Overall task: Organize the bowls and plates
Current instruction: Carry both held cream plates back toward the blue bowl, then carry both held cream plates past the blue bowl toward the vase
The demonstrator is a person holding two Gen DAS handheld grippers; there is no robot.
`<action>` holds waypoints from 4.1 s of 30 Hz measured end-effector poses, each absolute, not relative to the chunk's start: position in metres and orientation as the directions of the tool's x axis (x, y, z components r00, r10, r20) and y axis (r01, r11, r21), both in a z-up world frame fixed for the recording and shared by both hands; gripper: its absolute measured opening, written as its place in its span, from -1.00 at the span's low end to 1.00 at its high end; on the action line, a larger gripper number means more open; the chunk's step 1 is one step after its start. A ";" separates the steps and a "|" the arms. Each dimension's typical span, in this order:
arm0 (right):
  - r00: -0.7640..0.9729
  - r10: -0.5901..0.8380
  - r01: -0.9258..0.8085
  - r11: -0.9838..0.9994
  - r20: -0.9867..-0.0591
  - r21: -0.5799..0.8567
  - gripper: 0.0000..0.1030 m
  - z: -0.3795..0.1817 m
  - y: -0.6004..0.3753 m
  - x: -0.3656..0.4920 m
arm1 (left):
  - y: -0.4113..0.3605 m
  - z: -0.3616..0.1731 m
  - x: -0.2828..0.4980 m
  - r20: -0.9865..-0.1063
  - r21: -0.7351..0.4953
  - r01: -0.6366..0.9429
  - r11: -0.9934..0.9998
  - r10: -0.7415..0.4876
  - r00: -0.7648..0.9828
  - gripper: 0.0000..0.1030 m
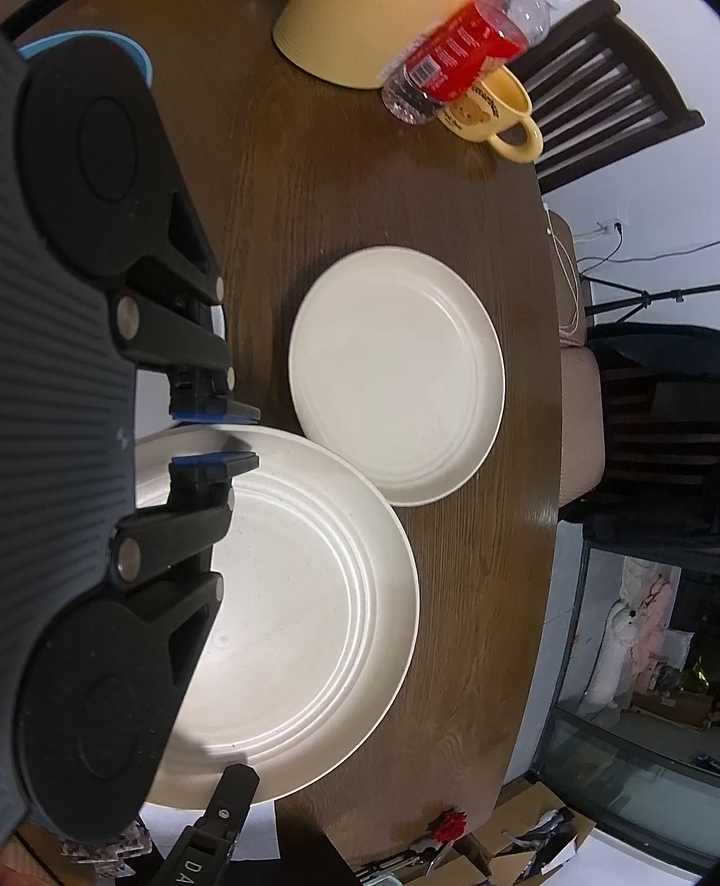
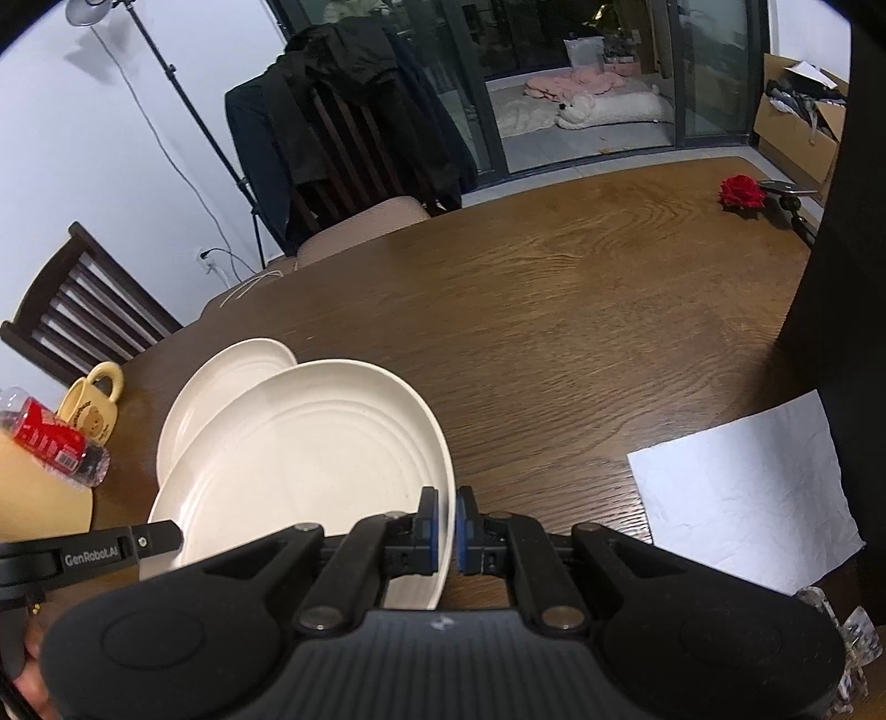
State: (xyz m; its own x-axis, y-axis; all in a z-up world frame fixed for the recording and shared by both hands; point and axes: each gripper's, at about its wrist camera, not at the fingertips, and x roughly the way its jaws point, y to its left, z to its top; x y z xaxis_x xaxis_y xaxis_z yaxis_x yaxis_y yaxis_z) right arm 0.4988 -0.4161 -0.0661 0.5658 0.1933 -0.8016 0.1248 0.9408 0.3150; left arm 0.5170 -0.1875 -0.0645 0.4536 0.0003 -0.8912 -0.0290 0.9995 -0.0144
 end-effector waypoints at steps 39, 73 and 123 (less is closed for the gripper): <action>0.587 0.260 -0.020 0.951 -0.767 0.308 -0.88 -0.021 -0.325 0.451 | -0.097 -0.020 0.435 -0.860 -0.037 -0.147 0.988 0.043 0.509 -0.82; 0.587 0.311 -0.106 0.945 -0.747 0.310 -0.88 -0.002 -0.247 0.378 | -0.019 -0.002 0.348 -0.845 -0.048 -0.227 0.973 0.082 0.529 -0.82; 0.523 0.420 -0.294 0.906 -0.742 0.305 -0.88 0.008 -0.124 0.286 | 0.091 0.008 0.215 -0.828 -0.068 -0.408 0.911 0.176 0.532 -0.82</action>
State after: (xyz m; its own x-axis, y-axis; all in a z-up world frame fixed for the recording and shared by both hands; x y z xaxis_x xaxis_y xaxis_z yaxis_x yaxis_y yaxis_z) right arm 0.2863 -0.1237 0.0081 0.5232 0.4199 -0.7416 -0.2941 0.9057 0.3053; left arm 0.2150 0.0909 0.0085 0.5317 0.1763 -0.8284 -0.4077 0.9106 -0.0678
